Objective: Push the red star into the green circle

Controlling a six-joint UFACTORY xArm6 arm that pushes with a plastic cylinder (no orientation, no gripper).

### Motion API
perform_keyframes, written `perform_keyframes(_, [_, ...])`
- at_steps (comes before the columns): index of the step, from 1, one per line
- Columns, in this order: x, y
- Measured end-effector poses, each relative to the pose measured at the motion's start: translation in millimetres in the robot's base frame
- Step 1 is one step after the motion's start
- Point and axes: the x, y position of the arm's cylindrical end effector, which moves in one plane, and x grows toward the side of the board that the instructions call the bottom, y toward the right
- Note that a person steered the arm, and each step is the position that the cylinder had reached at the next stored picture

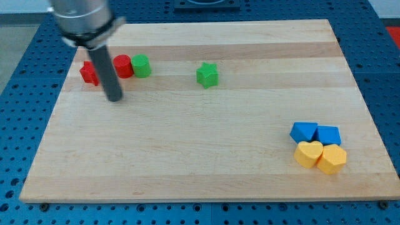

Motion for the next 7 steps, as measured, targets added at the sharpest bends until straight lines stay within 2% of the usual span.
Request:
perform_keyframes(1, [0,-59])
perform_keyframes(3, [-62,-74])
perform_keyframes(7, [-57,32])
